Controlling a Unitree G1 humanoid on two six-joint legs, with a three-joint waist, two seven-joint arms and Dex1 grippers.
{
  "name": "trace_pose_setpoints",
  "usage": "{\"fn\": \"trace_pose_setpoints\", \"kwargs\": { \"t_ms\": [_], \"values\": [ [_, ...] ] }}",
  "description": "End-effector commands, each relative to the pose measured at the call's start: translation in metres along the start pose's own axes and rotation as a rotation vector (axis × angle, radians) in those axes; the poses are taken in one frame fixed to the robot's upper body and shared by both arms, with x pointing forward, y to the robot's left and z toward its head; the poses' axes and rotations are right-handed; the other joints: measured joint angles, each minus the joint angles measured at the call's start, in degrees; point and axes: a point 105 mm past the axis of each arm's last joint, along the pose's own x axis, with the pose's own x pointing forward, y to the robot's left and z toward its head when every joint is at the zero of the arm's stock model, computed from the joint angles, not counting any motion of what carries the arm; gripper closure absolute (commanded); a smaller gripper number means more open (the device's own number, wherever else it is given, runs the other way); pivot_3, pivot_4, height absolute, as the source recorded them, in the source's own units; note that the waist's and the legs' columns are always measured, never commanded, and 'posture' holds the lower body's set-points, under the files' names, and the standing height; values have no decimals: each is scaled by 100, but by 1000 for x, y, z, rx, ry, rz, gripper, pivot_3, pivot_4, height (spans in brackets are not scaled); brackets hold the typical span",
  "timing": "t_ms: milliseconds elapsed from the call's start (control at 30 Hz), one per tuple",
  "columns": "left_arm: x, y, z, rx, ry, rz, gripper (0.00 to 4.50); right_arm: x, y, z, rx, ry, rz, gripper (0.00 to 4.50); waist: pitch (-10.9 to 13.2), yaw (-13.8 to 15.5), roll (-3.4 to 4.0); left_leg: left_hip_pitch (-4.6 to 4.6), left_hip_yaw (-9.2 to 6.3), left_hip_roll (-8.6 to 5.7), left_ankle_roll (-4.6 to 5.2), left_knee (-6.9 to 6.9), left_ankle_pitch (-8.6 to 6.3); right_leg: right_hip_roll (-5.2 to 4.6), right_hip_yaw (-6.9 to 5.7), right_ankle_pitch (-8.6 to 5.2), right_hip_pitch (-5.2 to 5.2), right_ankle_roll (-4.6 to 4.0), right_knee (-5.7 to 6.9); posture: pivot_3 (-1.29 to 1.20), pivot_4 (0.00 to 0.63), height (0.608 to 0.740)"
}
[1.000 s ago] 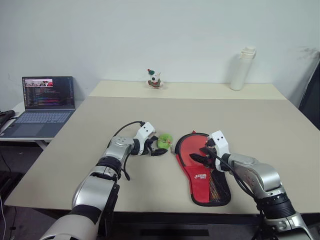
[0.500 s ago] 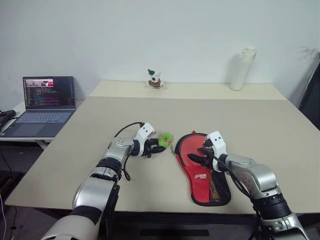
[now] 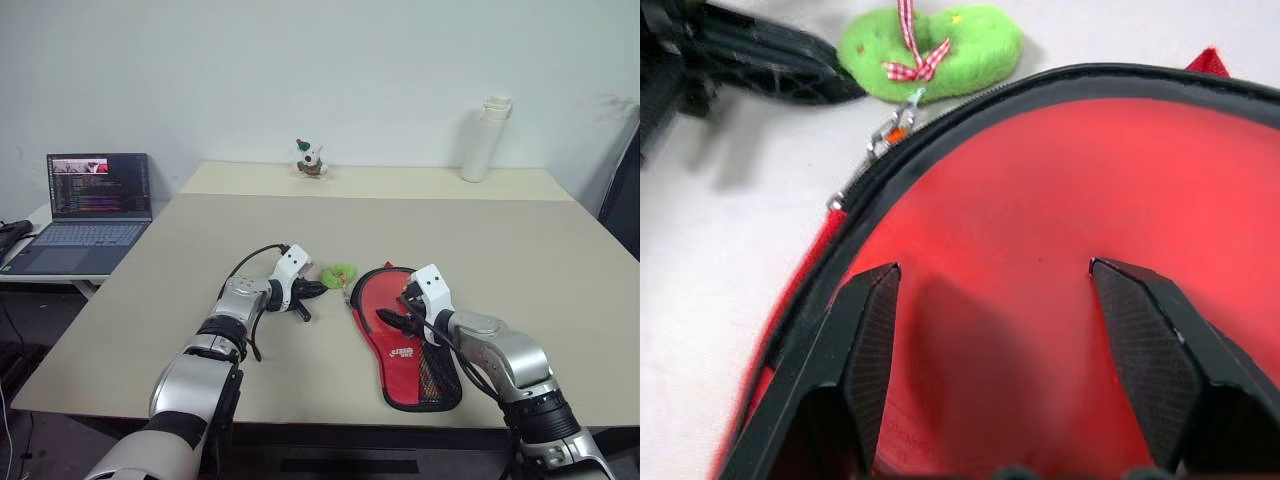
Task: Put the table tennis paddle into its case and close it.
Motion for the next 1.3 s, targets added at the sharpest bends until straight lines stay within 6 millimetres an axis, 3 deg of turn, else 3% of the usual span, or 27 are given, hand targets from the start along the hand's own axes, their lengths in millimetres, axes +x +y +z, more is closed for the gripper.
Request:
{"fn": "trace_pose_setpoints", "kwargs": {
  "t_ms": [33, 233, 633, 900, 1067, 1200, 1300],
  "values": [
    [5, 5, 28, 57, -23, 31, 4489, 0, -4, -25, -45, 86, -32, 1230, -2, 0, -3, 0, 0, 0, 0, 3, 0, 0, 0, -7, 1, 13, 0, 0, 150, 740],
    [10, 5, 40, 85, -26, 51, 4489, -1, -1, -29, -44, 87, -25, 1230, -4, -5, -7, 3, 2, 2, 0, 3, 0, 1, 2, -7, 3, 18, -2, 0, 150, 740],
    [9, 13, 28, 70, 5, 135, 4489, -3, 1, -30, -29, 89, -25, 1230, -4, -7, -7, 4, 2, 2, 0, 2, 0, 0, 2, -5, 3, 15, -3, 0, 150, 740],
    [11, 29, 55, 106, -28, 293, 4489, -2, 4, -31, -27, 93, -16, 1230, -5, -5, -8, 4, 2, 2, 0, 2, 0, 0, 2, -6, 3, 16, -2, 0, 150, 740],
    [17, 26, 72, 126, -57, 314, 4489, -3, 4, -33, -25, 99, -18, 1230, -6, -3, -10, 4, 3, 1, 0, 1, 0, 0, 3, -7, 4, 18, -4, 0, 150, 740],
    [21, 22, 73, 148, -47, 300, 4489, -4, 4, -32, -18, 96, -25, 1230, -6, -9, -10, 5, 3, 1, 0, 0, 0, 1, 2, -7, 4, 18, -4, 0, 150, 740],
    [20, 19, 60, 130, -19, 258, 3900, -5, 4, -34, -13, 96, -28, 1230, -6, -11, -10, 6, 3, 2, 0, 0, 0, 1, 2, -7, 4, 18, -3, 0, 150, 740]
  ]
}}
